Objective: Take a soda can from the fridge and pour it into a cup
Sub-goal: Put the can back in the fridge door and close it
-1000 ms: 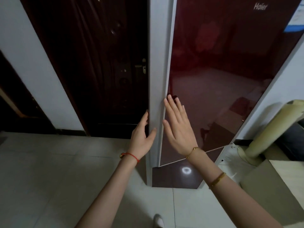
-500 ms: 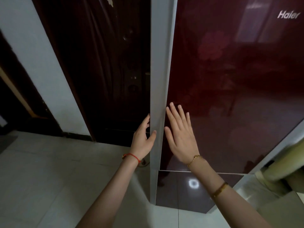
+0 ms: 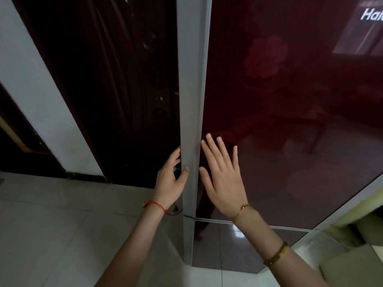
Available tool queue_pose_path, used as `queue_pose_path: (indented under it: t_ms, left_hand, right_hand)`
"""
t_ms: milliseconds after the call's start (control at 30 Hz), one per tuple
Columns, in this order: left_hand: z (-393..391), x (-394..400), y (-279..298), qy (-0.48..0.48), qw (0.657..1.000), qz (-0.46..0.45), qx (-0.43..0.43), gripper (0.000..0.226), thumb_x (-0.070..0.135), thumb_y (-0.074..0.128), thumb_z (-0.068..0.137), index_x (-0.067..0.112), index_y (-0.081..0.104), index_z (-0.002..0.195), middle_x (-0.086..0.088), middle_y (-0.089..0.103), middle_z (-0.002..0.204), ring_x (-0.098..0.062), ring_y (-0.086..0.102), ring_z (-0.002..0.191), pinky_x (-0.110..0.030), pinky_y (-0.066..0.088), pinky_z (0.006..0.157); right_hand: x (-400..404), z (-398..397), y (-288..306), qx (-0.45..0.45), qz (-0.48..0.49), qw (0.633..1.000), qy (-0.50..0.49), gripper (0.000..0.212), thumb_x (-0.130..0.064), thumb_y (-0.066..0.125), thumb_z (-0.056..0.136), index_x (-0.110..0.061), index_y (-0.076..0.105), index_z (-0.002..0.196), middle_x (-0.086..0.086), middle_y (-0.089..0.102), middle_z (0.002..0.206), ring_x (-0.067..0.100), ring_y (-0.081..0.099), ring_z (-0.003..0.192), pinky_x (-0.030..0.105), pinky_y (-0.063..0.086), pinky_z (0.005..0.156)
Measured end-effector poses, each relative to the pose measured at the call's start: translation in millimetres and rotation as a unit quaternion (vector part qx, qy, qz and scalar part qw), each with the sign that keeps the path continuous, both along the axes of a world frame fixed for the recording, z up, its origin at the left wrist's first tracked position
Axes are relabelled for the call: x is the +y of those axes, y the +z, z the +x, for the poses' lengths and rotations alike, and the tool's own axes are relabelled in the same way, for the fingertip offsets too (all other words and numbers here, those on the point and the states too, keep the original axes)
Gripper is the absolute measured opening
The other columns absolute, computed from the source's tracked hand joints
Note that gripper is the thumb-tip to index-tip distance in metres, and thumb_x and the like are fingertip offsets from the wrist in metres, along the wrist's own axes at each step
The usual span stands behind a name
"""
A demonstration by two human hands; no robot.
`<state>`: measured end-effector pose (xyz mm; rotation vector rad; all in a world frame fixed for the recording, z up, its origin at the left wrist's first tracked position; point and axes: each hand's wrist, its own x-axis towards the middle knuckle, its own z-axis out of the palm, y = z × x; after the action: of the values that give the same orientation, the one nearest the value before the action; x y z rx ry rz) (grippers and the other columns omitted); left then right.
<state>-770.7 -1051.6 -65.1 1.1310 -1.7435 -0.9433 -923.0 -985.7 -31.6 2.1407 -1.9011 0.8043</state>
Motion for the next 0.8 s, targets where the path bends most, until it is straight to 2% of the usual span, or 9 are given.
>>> queue_pose_path:
  t_ms: [100, 200, 333, 500, 700, 800]
  left_hand:
    - [6.1, -1.5, -0.9, -0.019, 1.0, -0.019, -0.014, 0.063, 0.017, 0.059, 0.095, 0.033, 0.032, 0.15, 0.017, 0.045, 0.147, -0.001, 0.044, 0.132, -0.014, 0.033, 0.105]
    - [13.5, -2.4, -3.4, -0.029, 0.998, -0.035, -0.032, 0.062, 0.018, 0.059, 0.095, 0.031, 0.033, 0.15, 0.018, 0.043, 0.146, -0.002, 0.042, 0.133, -0.023, 0.034, 0.11]
    - [25.0, -2.3, -9.2, -0.059, 0.995, -0.045, -0.062, 0.062, 0.02, 0.059, 0.095, 0.029, 0.032, 0.151, 0.013, 0.041, 0.15, -0.006, 0.04, 0.137, -0.03, 0.034, 0.114]
    - [42.4, 5.0, -10.4, -0.111, 0.987, -0.074, -0.094, 0.062, 0.02, 0.058, 0.096, 0.023, 0.031, 0.151, 0.005, 0.039, 0.153, -0.011, 0.037, 0.14, -0.033, 0.031, 0.117]
    - [64.7, 25.5, -16.1, -0.201, 0.962, -0.121, -0.136, 0.059, 0.018, 0.056, 0.096, 0.02, 0.033, 0.151, 0.001, 0.038, 0.153, -0.01, 0.034, 0.14, -0.016, 0.024, 0.112]
    - [75.2, 41.5, -24.4, -0.261, 0.943, -0.138, -0.153, 0.057, 0.015, 0.056, 0.096, 0.018, 0.035, 0.149, 0.002, 0.038, 0.152, -0.004, 0.031, 0.138, 0.0, 0.016, 0.107]
  right_hand:
    - [3.9, 3.2, 4.9, -0.036, -0.002, 0.999, 0.02, 0.059, -0.03, 0.038, 0.103, -0.019, 0.011, 0.155, -0.008, 0.001, 0.164, 0.011, -0.007, 0.151, 0.048, 0.0, 0.123]
    - [10.1, 6.9, 5.9, -0.091, -0.002, 0.996, 0.023, 0.057, -0.029, 0.041, 0.103, -0.019, 0.019, 0.154, -0.006, 0.014, 0.162, 0.01, 0.001, 0.151, 0.043, 0.004, 0.124]
    - [27.5, 8.9, -6.7, -0.128, -0.007, 0.991, -0.039, 0.054, -0.031, 0.042, 0.102, -0.018, 0.026, 0.152, -0.005, 0.026, 0.159, 0.009, 0.009, 0.15, 0.042, 0.01, 0.123]
    - [60.1, 23.1, -24.9, -0.13, 0.029, 0.983, -0.127, 0.056, -0.038, 0.038, 0.102, -0.021, 0.024, 0.152, -0.007, 0.025, 0.159, 0.009, 0.007, 0.15, 0.039, 0.006, 0.124]
    - [114.5, 58.6, -41.5, -0.135, 0.058, 0.963, -0.224, 0.057, -0.042, 0.037, 0.102, -0.022, 0.023, 0.152, -0.006, 0.026, 0.158, 0.011, 0.006, 0.15, 0.038, 0.004, 0.124]
    - [147.8, 78.9, -49.7, -0.142, 0.076, 0.948, -0.274, 0.057, -0.047, 0.034, 0.101, -0.024, 0.023, 0.152, -0.007, 0.026, 0.158, 0.011, 0.006, 0.15, 0.04, 0.006, 0.124]
